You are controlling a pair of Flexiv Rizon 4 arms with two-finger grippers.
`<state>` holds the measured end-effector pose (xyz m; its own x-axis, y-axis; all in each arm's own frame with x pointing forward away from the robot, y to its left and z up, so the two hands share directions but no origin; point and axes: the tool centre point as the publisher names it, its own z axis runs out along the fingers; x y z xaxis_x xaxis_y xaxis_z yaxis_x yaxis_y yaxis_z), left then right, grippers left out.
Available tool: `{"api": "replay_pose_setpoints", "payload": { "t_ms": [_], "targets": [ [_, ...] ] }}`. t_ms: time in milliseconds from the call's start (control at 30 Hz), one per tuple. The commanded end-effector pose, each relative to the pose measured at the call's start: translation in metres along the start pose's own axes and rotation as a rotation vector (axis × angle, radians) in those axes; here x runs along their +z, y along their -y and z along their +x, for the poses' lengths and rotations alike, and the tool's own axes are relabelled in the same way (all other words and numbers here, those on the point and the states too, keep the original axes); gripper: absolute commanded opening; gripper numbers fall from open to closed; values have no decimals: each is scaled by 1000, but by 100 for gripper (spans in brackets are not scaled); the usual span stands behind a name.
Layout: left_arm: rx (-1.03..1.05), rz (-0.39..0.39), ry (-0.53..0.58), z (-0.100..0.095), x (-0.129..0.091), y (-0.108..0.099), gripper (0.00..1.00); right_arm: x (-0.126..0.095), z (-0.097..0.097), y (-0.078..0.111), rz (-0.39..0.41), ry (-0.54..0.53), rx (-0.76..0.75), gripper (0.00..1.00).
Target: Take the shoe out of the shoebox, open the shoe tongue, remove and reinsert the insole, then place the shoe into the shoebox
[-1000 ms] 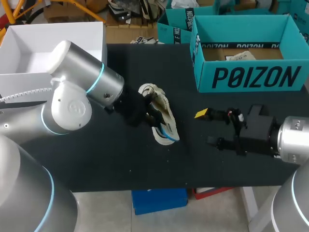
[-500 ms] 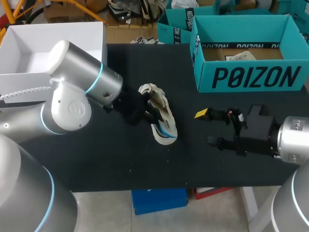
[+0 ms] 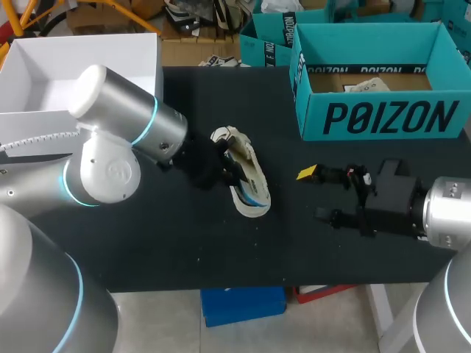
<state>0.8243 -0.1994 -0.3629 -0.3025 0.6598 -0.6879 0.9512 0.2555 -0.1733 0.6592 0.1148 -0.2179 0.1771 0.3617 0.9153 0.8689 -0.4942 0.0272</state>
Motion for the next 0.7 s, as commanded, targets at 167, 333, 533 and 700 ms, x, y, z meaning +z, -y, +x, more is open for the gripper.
{"api": "replay_pose_setpoints", "payload": {
  "t_ms": [167,333,533,700],
  "targets": [
    [-11,-13,-13,5,-1,-3,0,0,0,0,-1,1,0,100],
    [-9,-8,-11,3,-3,-1,100,0,0,0,-1,1,0,100],
    [-4,6,6,3,-13,6,100,0,0,0,-1,1,0,100],
    [-4,12,17,9,-24,9,100,2,-1,-19,72,22,-18,100]
  ]
}}
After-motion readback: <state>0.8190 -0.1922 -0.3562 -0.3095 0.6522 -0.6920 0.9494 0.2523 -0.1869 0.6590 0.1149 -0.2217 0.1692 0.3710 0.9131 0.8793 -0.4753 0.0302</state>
